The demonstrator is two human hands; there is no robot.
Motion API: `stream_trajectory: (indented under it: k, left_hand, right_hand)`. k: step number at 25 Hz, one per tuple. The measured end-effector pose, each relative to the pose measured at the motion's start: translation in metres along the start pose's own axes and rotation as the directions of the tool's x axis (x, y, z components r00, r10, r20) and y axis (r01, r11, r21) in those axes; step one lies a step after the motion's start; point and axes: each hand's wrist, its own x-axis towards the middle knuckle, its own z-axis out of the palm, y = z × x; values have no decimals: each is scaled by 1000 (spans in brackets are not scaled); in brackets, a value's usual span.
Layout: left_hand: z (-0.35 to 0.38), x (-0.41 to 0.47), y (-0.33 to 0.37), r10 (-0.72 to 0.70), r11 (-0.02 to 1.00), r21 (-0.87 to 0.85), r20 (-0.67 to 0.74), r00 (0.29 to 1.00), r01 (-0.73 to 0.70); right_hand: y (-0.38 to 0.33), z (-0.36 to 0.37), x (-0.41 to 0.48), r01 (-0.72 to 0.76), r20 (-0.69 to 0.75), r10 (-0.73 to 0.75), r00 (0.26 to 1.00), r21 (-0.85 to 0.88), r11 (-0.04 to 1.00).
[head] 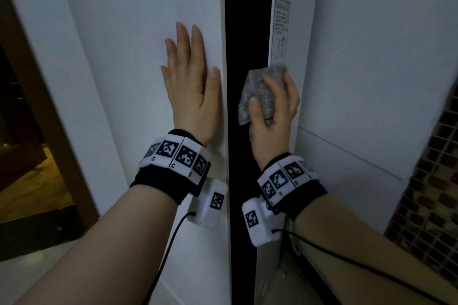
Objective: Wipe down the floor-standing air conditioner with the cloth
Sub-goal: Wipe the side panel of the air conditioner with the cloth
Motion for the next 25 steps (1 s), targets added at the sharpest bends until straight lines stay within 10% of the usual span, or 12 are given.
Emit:
stream_trajectory:
  k: [25]
  left_hand:
    - [15, 0, 21, -84, 995, 32, -146, 986, 90]
  right_hand:
    - [50, -31, 40, -268, 114, 262, 958, 39, 963]
